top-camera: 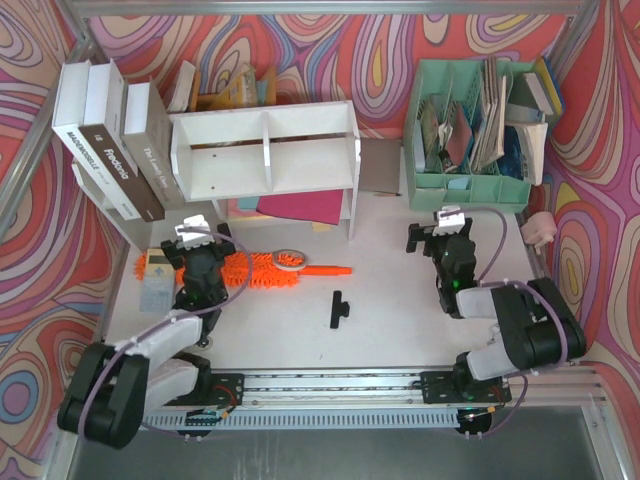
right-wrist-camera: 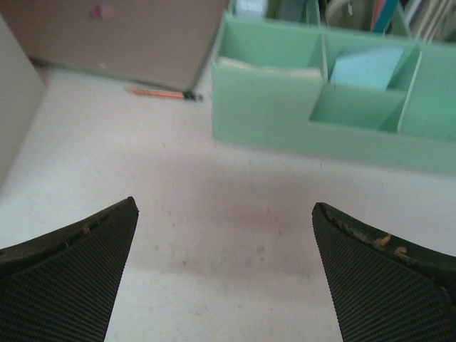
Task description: Dust the bookshelf with a duster
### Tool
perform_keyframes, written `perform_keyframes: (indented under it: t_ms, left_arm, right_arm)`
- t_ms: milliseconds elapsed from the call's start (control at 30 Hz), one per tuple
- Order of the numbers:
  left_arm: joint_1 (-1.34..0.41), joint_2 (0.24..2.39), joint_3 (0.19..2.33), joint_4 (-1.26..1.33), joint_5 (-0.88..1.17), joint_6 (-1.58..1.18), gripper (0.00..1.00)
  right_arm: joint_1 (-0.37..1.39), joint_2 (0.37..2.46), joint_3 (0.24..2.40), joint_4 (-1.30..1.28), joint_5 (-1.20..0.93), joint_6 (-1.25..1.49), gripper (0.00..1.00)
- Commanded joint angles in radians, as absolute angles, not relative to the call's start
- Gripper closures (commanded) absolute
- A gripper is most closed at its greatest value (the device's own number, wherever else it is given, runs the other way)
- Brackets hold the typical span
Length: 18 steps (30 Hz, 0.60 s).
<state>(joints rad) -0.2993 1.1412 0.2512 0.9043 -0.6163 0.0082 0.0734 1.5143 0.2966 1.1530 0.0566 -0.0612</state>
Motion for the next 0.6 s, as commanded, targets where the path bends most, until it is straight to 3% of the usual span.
perform_keyframes:
  t_ms: [0, 267, 500, 567]
  left_arm:
    - [-0.360, 0.988, 0.226, 0.700, -0.770, 0.006, 0.02]
    - [-0.467, 0.601, 0.279, 0.104, -0.863, -0.241, 0.02]
    - [-0.491, 0.391, 0.387, -0.347, -0.801, -0.471, 0.02]
    - [-0.490, 0.367, 0.423, -0.418, -0.798, -0.520, 0.02]
  right_arm:
    - [0.125, 1.375, 0.285, 1.050, 0.085, -0.098, 0.01]
    - [0.218, 1.069, 0.273, 0.767, 0.015, -0.025, 0.01]
    - [0.219, 0.753, 0.347, 0.388, -0.098, 0.247, 0.01]
    - [0.218, 0.704, 0.380, 0.251, -0.022, 0.365, 0.01]
